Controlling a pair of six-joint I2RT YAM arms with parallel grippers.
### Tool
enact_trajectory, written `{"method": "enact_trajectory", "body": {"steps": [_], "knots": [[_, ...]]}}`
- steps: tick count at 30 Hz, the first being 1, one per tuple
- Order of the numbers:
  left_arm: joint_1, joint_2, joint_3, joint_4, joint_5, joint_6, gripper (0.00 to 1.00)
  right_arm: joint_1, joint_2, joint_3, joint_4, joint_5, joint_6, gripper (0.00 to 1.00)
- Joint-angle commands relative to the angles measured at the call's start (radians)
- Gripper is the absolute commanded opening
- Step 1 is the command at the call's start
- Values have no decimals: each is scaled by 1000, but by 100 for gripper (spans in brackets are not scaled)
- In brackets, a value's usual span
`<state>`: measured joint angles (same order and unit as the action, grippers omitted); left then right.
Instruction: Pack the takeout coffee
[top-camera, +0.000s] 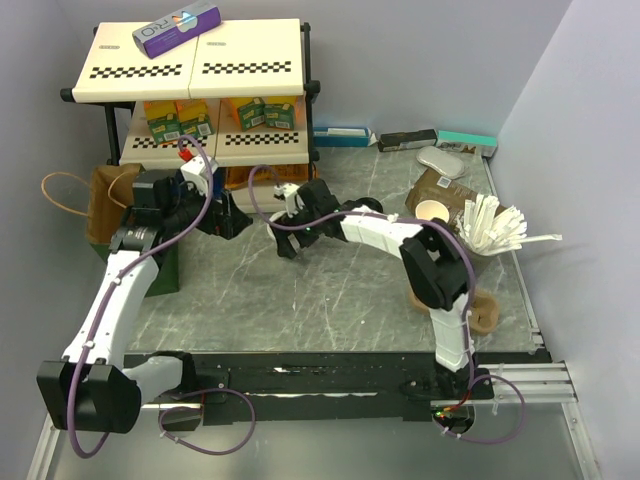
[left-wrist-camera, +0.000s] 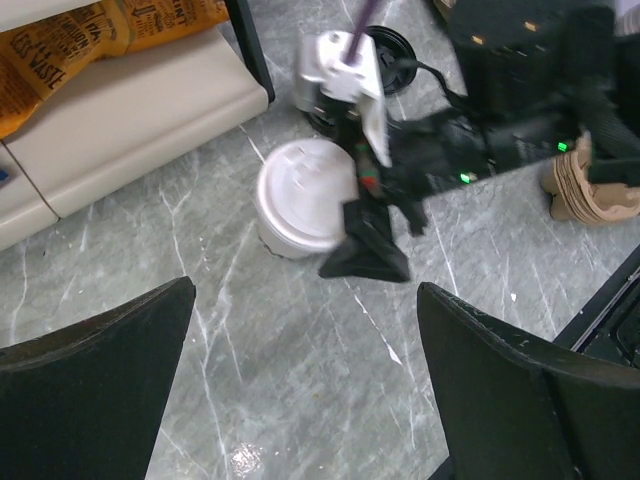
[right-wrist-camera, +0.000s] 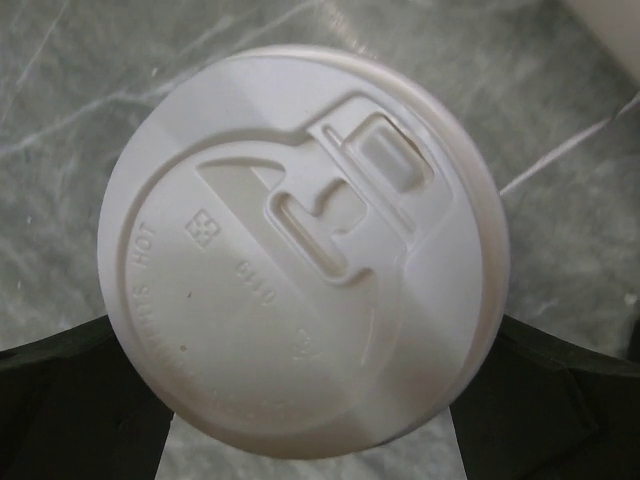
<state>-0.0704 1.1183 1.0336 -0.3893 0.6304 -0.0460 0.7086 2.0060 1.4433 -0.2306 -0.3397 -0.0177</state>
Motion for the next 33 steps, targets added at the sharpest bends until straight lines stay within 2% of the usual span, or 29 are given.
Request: {"method": "enact_trajectory", "body": {"steps": [1, 8, 16, 21, 25, 30, 33], "knots": [[12, -35, 5, -22, 0, -9, 99, -8, 69, 140, -9, 28, 15, 100], [20, -41, 22, -45, -6, -20, 99, -6, 192, 285, 13, 44, 15, 100], [32, -35, 36, -66, -8, -15, 99, -5, 229, 341, 53, 28, 36, 100], [37, -34, 42, -53, 0, -17, 99, -4, 146, 238, 72, 76, 25, 100], [38, -37, 37, -22, 12, -31, 99, -8, 54, 119, 47, 54, -50, 100], [47, -57, 37, -13, 6, -28, 99, -9, -19, 17, -10, -25, -73, 100], [58, -71, 40, -34, -12, -3, 99, -35, -102, -43, -104, -112, -113, 100]]}}
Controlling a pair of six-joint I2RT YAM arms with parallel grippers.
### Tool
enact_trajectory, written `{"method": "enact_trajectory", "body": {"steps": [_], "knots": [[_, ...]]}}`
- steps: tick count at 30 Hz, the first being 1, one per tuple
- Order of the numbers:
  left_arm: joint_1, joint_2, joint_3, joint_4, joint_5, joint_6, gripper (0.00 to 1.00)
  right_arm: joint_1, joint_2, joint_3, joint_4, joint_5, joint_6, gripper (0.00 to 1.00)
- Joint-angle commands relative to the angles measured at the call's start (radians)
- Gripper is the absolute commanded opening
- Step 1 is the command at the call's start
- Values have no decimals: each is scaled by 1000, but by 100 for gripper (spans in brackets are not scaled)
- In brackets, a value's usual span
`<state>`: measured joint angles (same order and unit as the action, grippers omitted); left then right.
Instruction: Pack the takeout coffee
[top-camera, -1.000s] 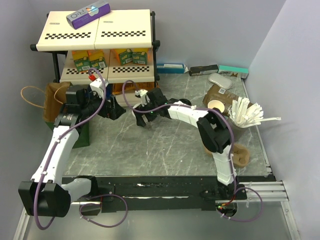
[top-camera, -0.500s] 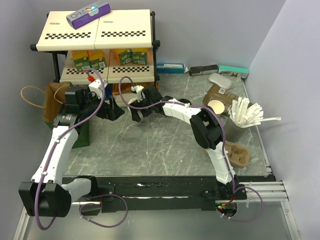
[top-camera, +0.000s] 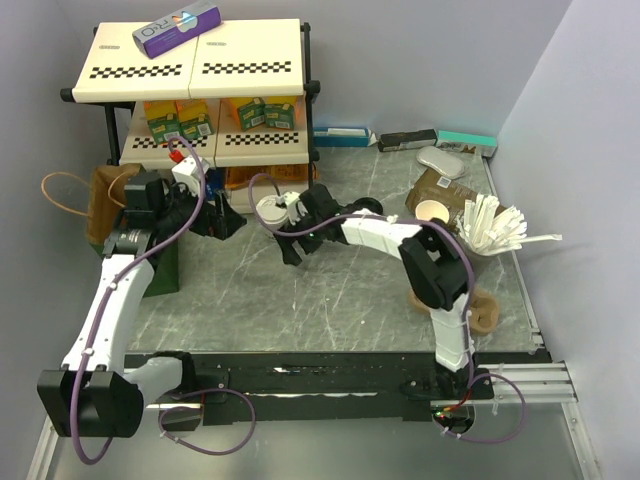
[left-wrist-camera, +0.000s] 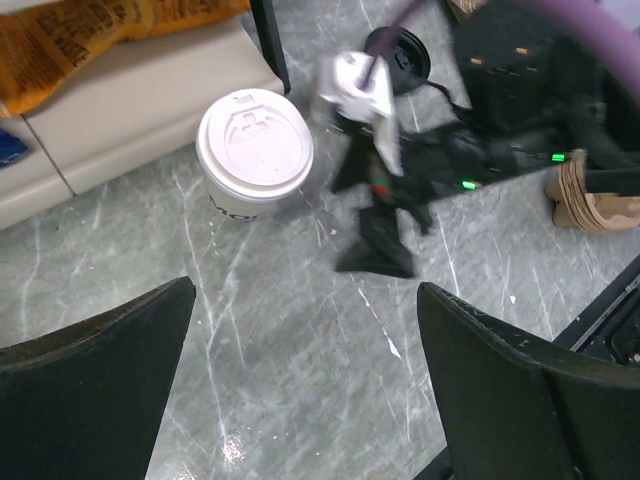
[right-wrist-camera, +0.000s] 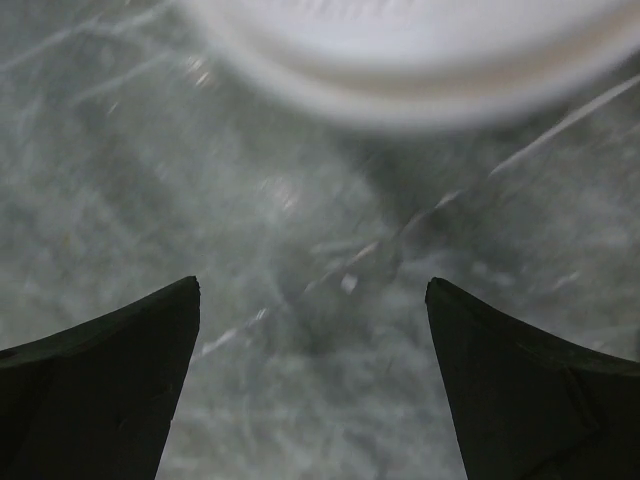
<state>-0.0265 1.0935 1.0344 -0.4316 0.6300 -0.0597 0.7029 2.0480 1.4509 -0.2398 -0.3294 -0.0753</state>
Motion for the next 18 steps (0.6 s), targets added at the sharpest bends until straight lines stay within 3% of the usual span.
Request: {"method": "enact_trajectory", "body": {"steps": [1, 5, 9, 13, 15, 18], "knots": [[13, -47, 38, 4, -24, 32, 99, -49, -217, -110, -114, -158, -57, 100], [14, -46, -13, 4, -43, 104, 99, -169, -467, -247, -220, -348, -107, 100], [4, -9, -45, 73, 3, 110, 99, -255, -681, -232, -494, -424, -304, 98], [-12, 49, -59, 209, 49, 66, 99, -270, -804, -155, -740, -361, -475, 95], [-24, 84, -47, 240, 71, 26, 99, -292, -839, -149, -834, -301, -579, 88], [-71, 138, 2, 237, 85, 49, 99, -399, -909, -190, -1005, -238, -694, 80]]}}
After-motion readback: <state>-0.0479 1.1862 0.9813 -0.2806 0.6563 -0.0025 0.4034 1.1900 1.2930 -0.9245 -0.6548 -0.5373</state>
